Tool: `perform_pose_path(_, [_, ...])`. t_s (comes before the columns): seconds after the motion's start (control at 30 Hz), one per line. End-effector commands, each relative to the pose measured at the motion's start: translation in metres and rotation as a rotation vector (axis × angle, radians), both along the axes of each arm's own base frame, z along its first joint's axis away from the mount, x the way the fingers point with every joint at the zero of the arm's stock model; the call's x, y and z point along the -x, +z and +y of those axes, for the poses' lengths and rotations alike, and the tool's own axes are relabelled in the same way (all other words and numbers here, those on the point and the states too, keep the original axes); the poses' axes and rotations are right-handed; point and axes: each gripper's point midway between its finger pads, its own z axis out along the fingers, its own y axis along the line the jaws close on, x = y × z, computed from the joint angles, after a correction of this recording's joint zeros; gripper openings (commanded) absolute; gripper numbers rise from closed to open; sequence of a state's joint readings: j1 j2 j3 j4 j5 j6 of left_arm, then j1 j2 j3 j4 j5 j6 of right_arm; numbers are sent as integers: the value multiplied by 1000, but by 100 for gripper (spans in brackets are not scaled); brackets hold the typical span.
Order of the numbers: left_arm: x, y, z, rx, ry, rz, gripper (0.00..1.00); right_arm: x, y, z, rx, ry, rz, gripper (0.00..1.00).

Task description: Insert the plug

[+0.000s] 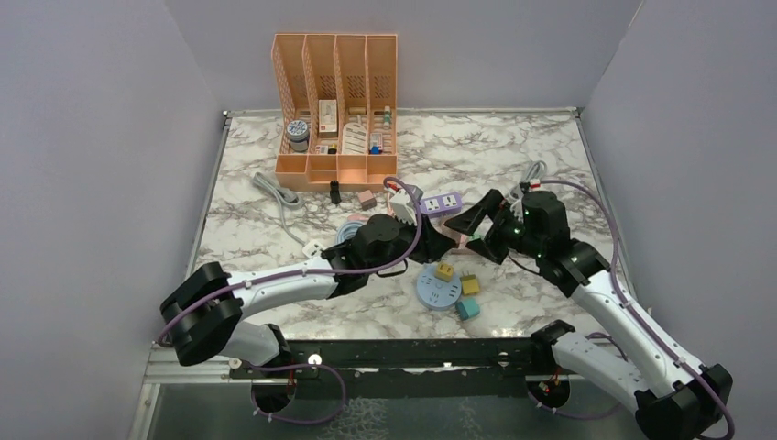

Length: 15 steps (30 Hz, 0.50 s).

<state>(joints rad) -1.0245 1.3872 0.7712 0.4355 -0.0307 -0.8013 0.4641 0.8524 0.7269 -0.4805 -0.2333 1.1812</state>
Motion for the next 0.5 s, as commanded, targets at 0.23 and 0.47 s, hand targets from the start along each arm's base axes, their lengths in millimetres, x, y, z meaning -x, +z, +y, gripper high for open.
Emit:
perform_pose_path(0.23, [73, 29, 32, 0, -620, -300, 0, 65, 82, 6, 249, 679, -664, 94])
perform_pose_path(0.47, [100, 57, 40, 0, -838, -468, 0, 94, 89, 11, 255, 927, -916, 78])
